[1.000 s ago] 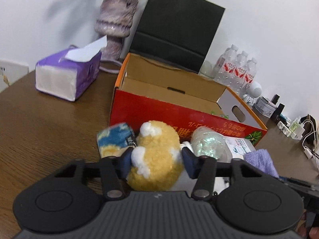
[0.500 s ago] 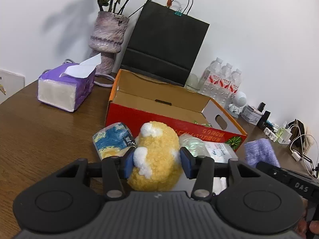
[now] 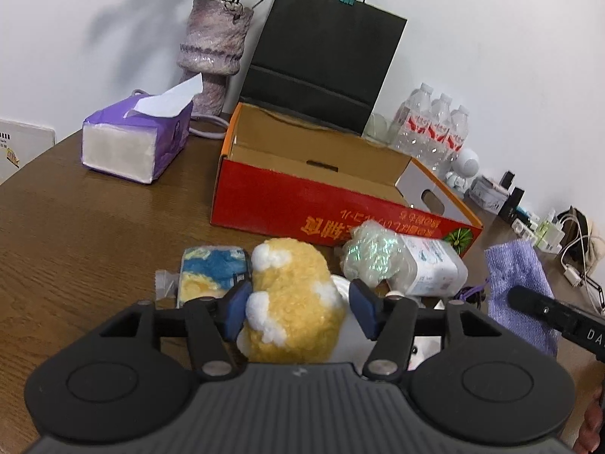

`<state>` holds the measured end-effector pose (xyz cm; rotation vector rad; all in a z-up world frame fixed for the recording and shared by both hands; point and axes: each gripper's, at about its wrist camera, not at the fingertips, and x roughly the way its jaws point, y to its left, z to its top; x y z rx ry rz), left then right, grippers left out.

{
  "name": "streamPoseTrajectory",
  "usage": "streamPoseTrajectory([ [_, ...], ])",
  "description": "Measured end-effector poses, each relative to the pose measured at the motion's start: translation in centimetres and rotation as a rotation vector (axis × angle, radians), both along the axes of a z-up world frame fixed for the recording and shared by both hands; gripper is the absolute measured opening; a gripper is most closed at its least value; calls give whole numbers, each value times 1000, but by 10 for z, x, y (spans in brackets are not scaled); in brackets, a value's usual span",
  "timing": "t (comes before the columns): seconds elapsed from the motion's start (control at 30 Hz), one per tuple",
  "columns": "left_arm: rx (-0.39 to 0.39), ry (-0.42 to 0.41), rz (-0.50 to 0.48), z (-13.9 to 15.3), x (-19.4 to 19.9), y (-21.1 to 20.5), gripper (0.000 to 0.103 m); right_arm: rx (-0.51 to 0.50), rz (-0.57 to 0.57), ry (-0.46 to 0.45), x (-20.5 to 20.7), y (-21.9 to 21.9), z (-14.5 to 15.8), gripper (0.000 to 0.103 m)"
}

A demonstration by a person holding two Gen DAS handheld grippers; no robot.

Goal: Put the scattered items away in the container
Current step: 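Grasp the yellow plush toy with the left tool while the right tool grasps the purple pouch, then carry both items over the box and release them inside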

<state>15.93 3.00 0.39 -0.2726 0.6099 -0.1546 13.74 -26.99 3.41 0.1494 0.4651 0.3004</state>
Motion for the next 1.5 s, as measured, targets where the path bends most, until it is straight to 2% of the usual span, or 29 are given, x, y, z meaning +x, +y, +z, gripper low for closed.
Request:
streamPoseTrajectory([
  [0.13,13,9,-19,0,-4,0,59,-1,0,6,-2,-1,-1,10],
  [0.17,12,7,-25,1,-4,0,51,-1,0,8,-3,-1,-2,10],
  [0.2,11,3,-24,1,-5,0,47,-1,1,12,-3,-2,-2,10],
  [0.43,-37,-43,-6,7,-8,4,36,8,7,10,-11,-3,-3,10],
  [0.63,-58,-108,-17,18,-14,4,21,12,13,-3,-15,-1,1,10],
  [0.73,-55,-94,-13,18,-12,4,22,13,17,-2,-16,0,1,10],
  [0.8,-65,-47,-8,13,-6,6,25,14,19,1,-16,0,1,10],
  [0.83,-66,-12,-12,10,-1,7,28,14,21,2,-16,0,0,10],
  [0.87,-66,10,-6,8,3,7,41,14,22,4,-17,0,-1,10],
  [0.9,-64,25,-1,7,6,8,49,14,23,7,-16,0,-1,10],
  [0.93,-60,41,3,7,10,9,51,13,23,11,-16,-1,-1,10],
  [1.0,-55,82,-11,7,19,8,61,14,22,21,-14,-1,-3,10],
  [1.07,-55,136,-30,4,30,7,65,20,20,34,-11,-3,-4,10],
  [1.17,-74,198,-64,-1,40,4,62,28,17,41,-8,-4,-5,11],
  [1.2,-74,201,-74,-3,41,3,51,29,17,41,-8,-4,-5,11],
  [1.3,-79,166,-78,-2,36,0,45,31,16,42,-7,-4,-6,11],
  [1.5,-143,70,-61,15,20,6,44,32,10,32,-6,-6,-4,11],
])
